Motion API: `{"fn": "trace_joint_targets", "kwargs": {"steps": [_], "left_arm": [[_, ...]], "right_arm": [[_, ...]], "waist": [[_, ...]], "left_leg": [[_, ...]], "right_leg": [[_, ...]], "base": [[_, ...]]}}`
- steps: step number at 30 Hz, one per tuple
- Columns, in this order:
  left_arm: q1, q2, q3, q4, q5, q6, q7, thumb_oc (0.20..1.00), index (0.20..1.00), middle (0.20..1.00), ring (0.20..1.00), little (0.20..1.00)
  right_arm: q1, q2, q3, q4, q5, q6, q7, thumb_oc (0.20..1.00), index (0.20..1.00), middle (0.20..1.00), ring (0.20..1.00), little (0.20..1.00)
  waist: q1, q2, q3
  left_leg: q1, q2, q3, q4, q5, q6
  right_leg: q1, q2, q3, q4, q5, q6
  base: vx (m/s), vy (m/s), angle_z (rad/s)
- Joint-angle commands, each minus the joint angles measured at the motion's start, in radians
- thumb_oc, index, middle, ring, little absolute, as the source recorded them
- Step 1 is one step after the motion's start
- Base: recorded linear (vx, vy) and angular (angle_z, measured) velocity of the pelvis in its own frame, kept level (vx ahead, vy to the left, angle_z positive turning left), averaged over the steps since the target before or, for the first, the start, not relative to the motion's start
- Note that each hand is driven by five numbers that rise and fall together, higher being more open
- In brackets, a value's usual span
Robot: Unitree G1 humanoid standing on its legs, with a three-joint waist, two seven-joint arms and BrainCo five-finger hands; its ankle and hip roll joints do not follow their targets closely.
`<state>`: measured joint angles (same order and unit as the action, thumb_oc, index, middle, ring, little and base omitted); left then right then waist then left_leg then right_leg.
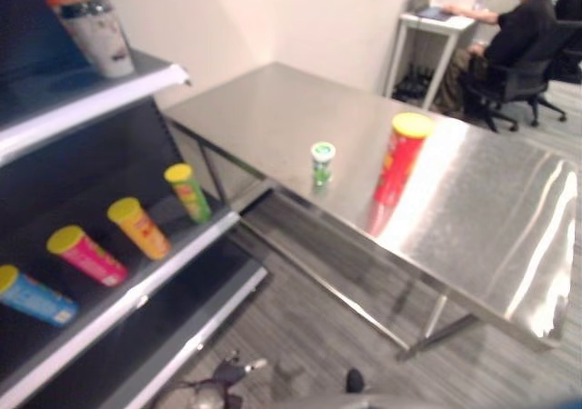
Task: Put the goods on the table back onto the shelves and tidy them up.
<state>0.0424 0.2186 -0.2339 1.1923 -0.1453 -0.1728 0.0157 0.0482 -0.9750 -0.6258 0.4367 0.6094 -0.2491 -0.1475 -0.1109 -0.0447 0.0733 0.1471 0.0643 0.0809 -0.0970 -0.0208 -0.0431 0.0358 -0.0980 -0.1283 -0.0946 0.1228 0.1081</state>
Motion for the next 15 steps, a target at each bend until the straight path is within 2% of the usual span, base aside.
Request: {"fn": "trace_joint_targets", "kwargs": {"steps": [1,2,6,9,10,13,14,15], "left_arm": [[-0.077,0.059,0.009,0.025,-0.002,-0.029,-0.013,1.0,1.0,1.0,1.0,1.0],[-0.077,0.059,0.01,0.025,-0.002,-0.029,-0.013,1.0,1.0,1.0,1.0,1.0],[-0.044,0.055,0.001,0.008,-0.008,-0.029,-0.039,1.0,1.0,1.0,1.0,1.0],[-0.032,0.052,0.001,-0.01,-0.016,-0.031,-0.046,1.0,1.0,1.0,1.0,1.0],[-0.03,0.049,-0.015,-0.018,-0.018,-0.032,-0.051,1.0,1.0,1.0,1.0,1.0],[-0.029,0.048,-0.02,-0.023,-0.023,-0.032,-0.058,1.0,1.0,1.0,1.0,1.0],[-0.029,0.048,-0.033,-0.027,-0.02,-0.031,-0.063,1.0,1.0,1.0,1.0,1.0],[-0.028,0.048,-0.03,-0.027,-0.02,-0.031,-0.063,1.0,1.0,1.0,1.0,1.0]], "right_arm": [[-0.058,-0.069,0.02,-0.053,-0.002,-0.084,0.058,1.0,1.0,1.0,1.0,1.0],[-0.059,-0.069,0.021,-0.054,-0.002,-0.084,0.058,1.0,1.0,1.0,1.0,1.0],[-0.135,-0.163,0.189,-0.142,-0.072,-0.041,0.148,1.0,1.0,1.0,1.0,1.0],[-0.174,-0.2,0.275,-0.177,-0.111,-0.018,0.193,1.0,1.0,1.0,1.0,1.0],[-0.242,-0.236,0.397,-0.18,-0.132,-0.009,0.233,1.0,1.0,1.0,1.0,1.0],[-0.27,-0.255,0.461,-0.18,-0.141,0.001,0.264,1.0,1.0,1.0,1.0,1.0],[-0.324,-0.274,0.549,-0.165,-0.18,0.015,0.286,1.0,1.0,1.0,1.0,1.0],[-0.333,-0.274,0.557,-0.163,-0.18,0.015,0.285,1.0,1.0,1.0,1.0,1.0]], "waist": [[0.016,-0.069,0.003],[0.014,-0.069,0.003],[0.045,-0.07,0.002],[0.048,-0.067,0.006],[0.061,-0.066,0.008],[0.068,-0.065,0.008],[0.079,-0.066,0.009],[0.076,-0.065,0.009]], "left_leg": [[0.0,0.009,-0.053,0.01,-0.075,-0.031],[0.0,0.009,-0.055,0.01,-0.074,-0.031],[0.005,0.02,-0.065,0.01,-0.073,-0.042],[0.006,0.023,-0.07,0.01,-0.071,-0.045],[0.002,0.027,-0.079,0.01,-0.063,-0.051],[-0.002,0.03,-0.085,0.01,-0.058,-0.055],[-0.004,0.033,-0.093,0.01,-0.054,-0.059],[-0.004,0.033,-0.093,0.01,-0.054,-0.059]], "right_leg": [[0.023,-0.078,0.018,0.015,-0.075,0.116],[0.024,-0.078,0.017,0.015,-0.075,0.116],[0.046,-0.074,-0.007,0.014,-0.09,0.107],[0.054,-0.071,-0.013,0.014,-0.095,0.103],[0.06,-0.069,-0.025,0.014,-0.1,0.098],[0.064,-0.071,-0.037,0.015,-0.102,0.096],[0.067,-0.071,-0.043,0.016,-0.103,0.094],[0.067,-0.071,-0.043,0.016,-0.103,0.094]], "base": [[0.01,-0.023,0.25],[0.0,-0.027,0.26],[0.01,-0.028,0.17],[0.0,-0.027,0.07],[-0.01,-0.031,0.04],[-0.01,-0.035,0.07],[0.0,-0.021,0.24],[0.0,-0.028,0.22]]}}
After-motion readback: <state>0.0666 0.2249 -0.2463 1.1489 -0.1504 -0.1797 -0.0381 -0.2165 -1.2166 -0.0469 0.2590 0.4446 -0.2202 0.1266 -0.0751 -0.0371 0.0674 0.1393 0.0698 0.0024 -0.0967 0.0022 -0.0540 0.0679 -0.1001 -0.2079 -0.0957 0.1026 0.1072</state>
